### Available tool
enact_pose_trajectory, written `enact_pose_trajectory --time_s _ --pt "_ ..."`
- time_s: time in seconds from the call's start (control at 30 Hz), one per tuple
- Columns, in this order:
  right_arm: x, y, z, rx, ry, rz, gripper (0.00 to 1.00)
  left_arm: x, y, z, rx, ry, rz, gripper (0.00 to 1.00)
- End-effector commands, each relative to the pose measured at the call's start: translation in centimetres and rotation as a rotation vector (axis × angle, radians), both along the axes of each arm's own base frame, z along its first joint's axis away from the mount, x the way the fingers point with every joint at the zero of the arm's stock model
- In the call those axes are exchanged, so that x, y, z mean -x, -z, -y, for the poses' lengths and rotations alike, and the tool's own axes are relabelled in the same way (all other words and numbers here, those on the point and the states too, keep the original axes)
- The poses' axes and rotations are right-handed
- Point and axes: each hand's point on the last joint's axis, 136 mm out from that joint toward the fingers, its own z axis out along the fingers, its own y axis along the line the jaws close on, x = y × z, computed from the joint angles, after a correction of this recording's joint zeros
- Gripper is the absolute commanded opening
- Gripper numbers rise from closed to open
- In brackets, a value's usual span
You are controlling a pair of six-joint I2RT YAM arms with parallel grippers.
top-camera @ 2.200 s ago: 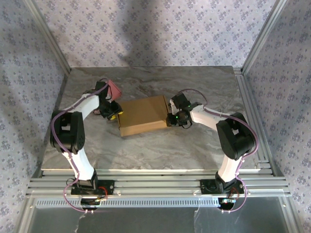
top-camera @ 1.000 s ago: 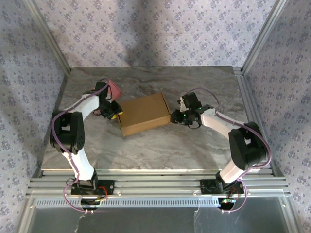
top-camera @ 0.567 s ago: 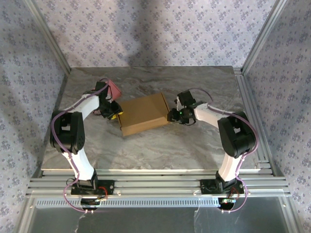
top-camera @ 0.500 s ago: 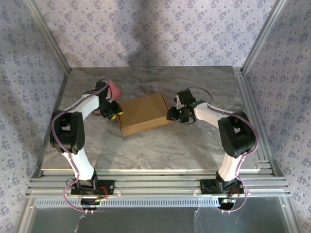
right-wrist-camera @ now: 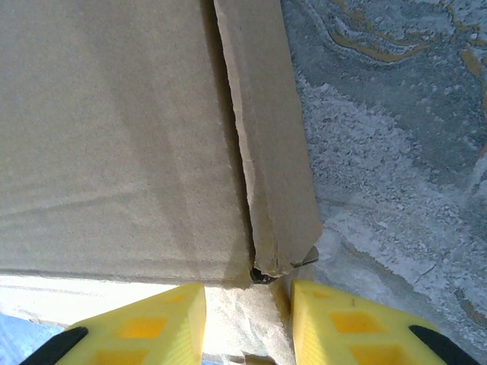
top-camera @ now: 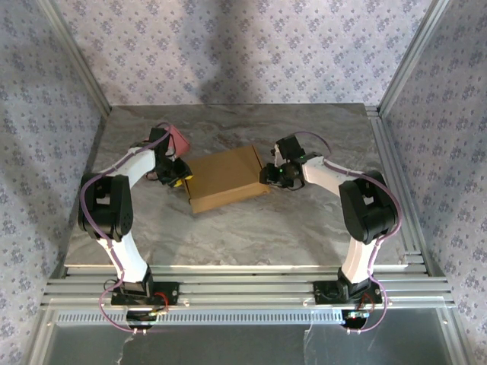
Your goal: Fold the paper box
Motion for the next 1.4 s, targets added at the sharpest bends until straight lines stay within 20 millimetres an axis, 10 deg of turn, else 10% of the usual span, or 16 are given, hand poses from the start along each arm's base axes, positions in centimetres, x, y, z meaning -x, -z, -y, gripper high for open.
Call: enact_pose_trajectory --time_s 0.0,0.5,1.37 --pt "1.0 0.0 -0.4 -0.019 -0.017 -0.025 0.35 4.5 3.3 -0.6 -0.061 0.033 -0.197 0.35" --pt "2.1 2.3 1.1 0.059 -0.026 -0.025 0.16 4.5 3.5 -0.7 -0.072 0.045 -0.210 0.34" --pt "5.3 1.6 2.0 -0.007 -0.063 -0.009 0.25 4.5 3.6 -0.8 -0.072 0.043 -0.216 0.32"
